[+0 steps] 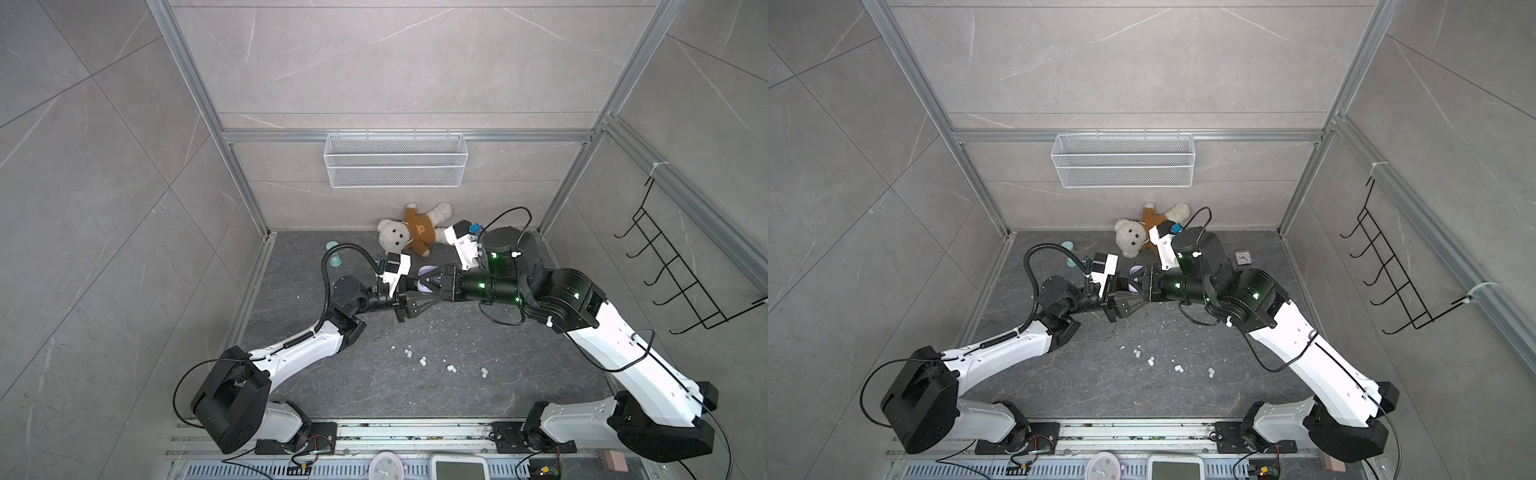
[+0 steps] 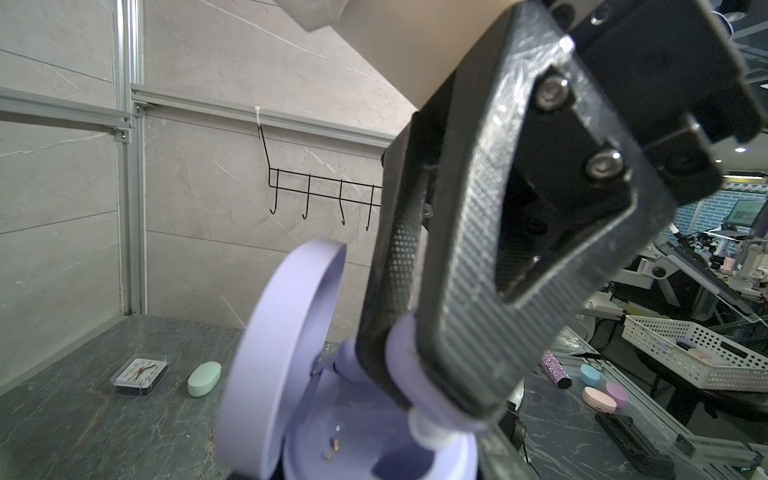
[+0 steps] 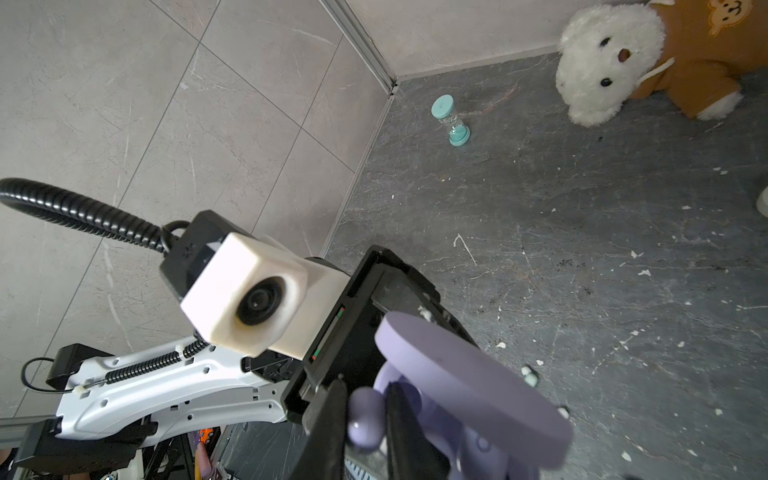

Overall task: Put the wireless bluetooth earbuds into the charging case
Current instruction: 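Lower the lavender earbud into the empty case slot with the right gripper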

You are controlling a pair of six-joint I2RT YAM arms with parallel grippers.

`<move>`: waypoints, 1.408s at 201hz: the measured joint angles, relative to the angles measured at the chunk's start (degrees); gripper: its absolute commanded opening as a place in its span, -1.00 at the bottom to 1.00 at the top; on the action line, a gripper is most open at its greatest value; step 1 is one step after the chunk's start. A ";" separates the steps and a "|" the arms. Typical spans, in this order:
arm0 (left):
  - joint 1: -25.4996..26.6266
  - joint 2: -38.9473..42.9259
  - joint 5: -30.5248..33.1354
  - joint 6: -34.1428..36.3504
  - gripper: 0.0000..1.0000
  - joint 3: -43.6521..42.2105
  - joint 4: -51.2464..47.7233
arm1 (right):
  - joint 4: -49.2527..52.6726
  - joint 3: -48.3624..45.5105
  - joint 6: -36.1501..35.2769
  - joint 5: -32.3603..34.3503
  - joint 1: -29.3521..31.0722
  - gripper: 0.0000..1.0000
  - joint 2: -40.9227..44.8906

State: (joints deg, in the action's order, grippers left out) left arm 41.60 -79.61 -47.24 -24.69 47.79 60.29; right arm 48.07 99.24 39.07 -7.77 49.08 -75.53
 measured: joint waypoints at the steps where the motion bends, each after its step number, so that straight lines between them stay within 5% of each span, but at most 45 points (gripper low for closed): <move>1: 0.00 0.00 0.00 0.00 -0.73 0.00 -0.02 | 0.00 0.00 0.00 0.00 0.00 -0.61 0.00; 283: 0.33 1.70 -0.13 0.00 -0.72 -0.02 -1.18 | -1.27 -1.36 1.70 -0.68 -0.33 -0.65 0.35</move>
State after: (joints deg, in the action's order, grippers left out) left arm 41.93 -77.91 -47.37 -24.69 47.77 59.11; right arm 46.81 97.89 40.77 -8.45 48.75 -75.18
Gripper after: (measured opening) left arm 0.418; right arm 0.176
